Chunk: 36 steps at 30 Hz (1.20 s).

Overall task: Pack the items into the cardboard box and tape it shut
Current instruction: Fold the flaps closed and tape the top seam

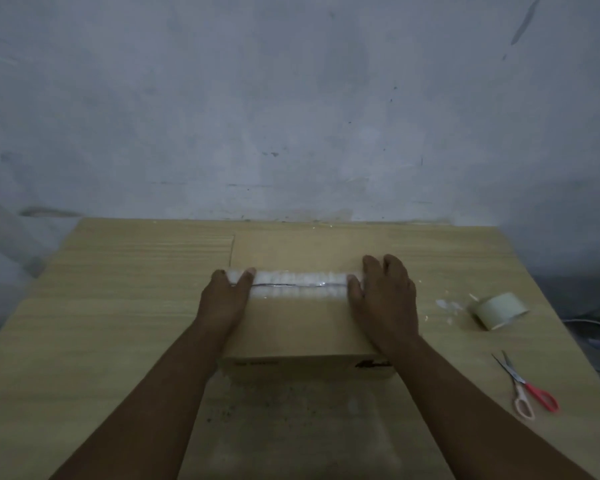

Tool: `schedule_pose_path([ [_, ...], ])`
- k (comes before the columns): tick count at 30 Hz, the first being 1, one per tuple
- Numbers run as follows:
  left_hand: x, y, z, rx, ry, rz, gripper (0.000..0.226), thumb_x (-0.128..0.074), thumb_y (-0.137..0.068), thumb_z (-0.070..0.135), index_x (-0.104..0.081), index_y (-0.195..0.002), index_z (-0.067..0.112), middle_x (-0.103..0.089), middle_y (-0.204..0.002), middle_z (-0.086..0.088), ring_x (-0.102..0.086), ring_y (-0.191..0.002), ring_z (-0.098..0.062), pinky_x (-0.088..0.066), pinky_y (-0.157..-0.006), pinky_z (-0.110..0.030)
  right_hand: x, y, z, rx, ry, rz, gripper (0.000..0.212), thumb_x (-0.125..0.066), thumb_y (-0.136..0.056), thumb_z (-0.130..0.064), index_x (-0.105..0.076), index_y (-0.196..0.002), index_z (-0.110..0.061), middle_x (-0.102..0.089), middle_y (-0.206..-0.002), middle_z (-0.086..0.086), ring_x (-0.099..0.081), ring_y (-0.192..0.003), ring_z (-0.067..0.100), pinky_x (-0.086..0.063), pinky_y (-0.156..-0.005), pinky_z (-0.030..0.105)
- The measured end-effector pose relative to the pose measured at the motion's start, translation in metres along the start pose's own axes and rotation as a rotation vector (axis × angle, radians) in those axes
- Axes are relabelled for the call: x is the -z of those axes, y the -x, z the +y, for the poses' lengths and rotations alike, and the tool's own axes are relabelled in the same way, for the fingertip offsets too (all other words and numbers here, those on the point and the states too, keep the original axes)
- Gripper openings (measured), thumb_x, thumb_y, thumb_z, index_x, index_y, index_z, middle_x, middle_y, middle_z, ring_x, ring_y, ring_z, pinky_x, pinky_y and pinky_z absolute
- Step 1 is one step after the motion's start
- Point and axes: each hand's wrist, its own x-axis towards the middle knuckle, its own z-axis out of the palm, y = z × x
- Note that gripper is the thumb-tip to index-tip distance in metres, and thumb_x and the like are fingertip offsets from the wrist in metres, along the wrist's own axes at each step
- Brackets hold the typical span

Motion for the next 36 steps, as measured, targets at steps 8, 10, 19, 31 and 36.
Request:
schedule_pose_path([
  [8, -0.002, 0.010, 0.005, -0.045, 0.026, 0.119, 0.052, -0.053, -0.094, 0.048, -0.051, -0.117, 0.002, -0.055, -0.106, -0.010, -0.049, -0.085, -0.022, -0.037, -0.072, -0.030, 0.009, 0.005, 0.002, -0.188, -0.071, 0.017, 0.071, -0.047, -0.087, -0.062, -0.035, -0.136, -0.012, -0.044, -0.128, 0.016, -0.046, -0.112, 0.034, -0.044, -0.090, 0.041],
  [10, -0.005, 0.007, 0.007, -0.077, 0.023, 0.116, 0.046, -0.048, -0.098, 0.042, -0.051, -0.116, 0.001, -0.053, -0.102, -0.008, -0.049, -0.087, -0.023, -0.035, -0.072, -0.030, 0.010, 0.010, 0.003, -0.221, -0.080, 0.027, 0.071, -0.048, -0.086, -0.061, -0.035, -0.136, -0.012, -0.044, -0.128, 0.016, -0.046, -0.112, 0.033, -0.044, -0.090, 0.041],
  [19, -0.019, 0.005, 0.016, -0.314, -0.121, 0.060, 0.047, -0.037, -0.103, 0.018, -0.027, -0.147, 0.005, -0.050, -0.134, -0.017, -0.052, -0.110, -0.029, -0.040, -0.087, -0.034, 0.009, 0.019, 0.010, -0.182, 0.052, -0.039, 0.061, -0.028, -0.097, -0.046, -0.019, -0.150, -0.016, -0.022, -0.152, 0.022, -0.024, -0.137, 0.037, -0.022, -0.111, 0.048],
  [31, -0.039, 0.033, 0.009, -0.770, -1.023, -0.129, 0.095, 0.010, -0.082, 0.074, 0.001, -0.155, 0.014, 0.008, -0.163, -0.003, 0.009, -0.150, -0.019, 0.004, -0.118, -0.057, -0.003, 0.019, -0.012, 0.475, 0.145, -0.273, 0.065, -0.008, -0.094, -0.049, -0.015, -0.152, -0.020, -0.010, -0.161, 0.002, -0.004, -0.148, 0.017, -0.002, -0.119, 0.042],
  [36, -0.031, 0.043, 0.003, -0.763, -0.944, -0.112, 0.100, 0.003, -0.079, 0.079, -0.001, -0.155, 0.015, 0.006, -0.163, -0.008, 0.006, -0.150, -0.020, 0.001, -0.120, -0.050, 0.009, 0.041, 0.003, 0.331, 0.152, -0.202, 0.067, -0.012, -0.092, -0.051, -0.018, -0.152, -0.021, -0.015, -0.160, 0.002, -0.008, -0.148, 0.020, -0.004, -0.120, 0.046],
])
